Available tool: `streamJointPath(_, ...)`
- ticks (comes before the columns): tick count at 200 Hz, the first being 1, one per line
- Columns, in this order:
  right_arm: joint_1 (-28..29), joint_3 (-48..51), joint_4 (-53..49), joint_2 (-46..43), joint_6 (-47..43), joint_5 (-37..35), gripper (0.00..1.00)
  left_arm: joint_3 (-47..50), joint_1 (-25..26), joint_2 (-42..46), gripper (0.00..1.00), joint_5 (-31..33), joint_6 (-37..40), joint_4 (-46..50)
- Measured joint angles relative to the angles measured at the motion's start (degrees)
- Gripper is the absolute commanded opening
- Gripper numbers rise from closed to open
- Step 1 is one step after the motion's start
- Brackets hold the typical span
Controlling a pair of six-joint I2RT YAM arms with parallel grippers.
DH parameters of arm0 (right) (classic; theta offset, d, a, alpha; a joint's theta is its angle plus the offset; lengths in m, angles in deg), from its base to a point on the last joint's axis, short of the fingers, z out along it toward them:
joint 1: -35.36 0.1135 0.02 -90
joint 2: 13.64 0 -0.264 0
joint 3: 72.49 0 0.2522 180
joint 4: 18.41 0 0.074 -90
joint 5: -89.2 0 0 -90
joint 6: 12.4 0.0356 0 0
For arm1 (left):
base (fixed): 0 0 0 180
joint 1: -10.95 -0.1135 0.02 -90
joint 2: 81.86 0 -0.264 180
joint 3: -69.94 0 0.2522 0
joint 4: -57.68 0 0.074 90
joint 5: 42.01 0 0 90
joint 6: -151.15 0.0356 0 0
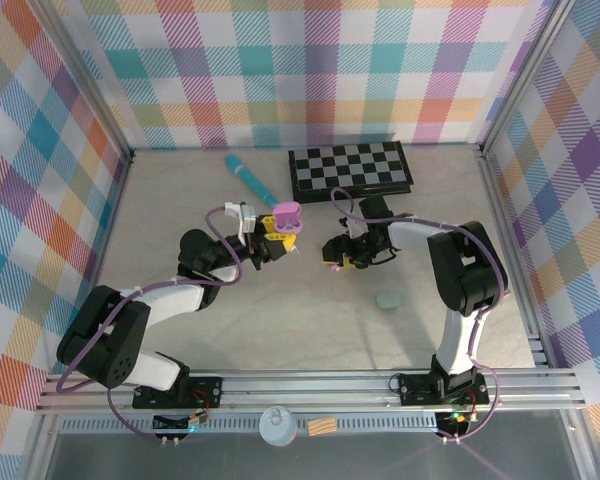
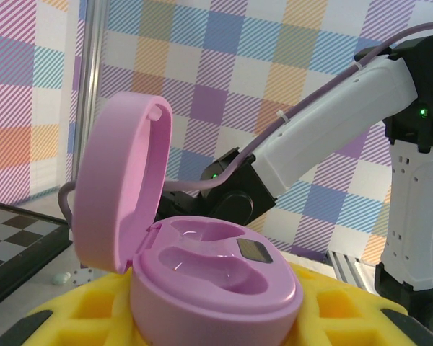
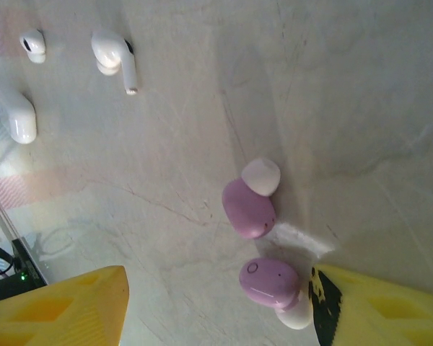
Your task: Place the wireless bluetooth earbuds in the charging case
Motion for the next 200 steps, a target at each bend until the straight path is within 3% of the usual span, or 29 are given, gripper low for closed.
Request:
streamJointPath(82, 0.15, 5.29, 1.36, -3.98, 0.04, 2.69, 0.66, -1.11, 0.00, -0.26, 0.27, -0.35, -0.39, 0.00)
streamJointPath(130, 0.15, 5.57, 1.01, -7.61, 0.17, -0.15, 0.62, -1.84, 0.00, -0.87, 0.27, -1.11, -0.85, 0.00)
streamJointPath(200, 0.11, -1.73, 0.33, 0.74, -2.19, -0.50, 0.62, -1.84, 0.00, -0.87, 0.27, -1.11, -1.07, 0.00)
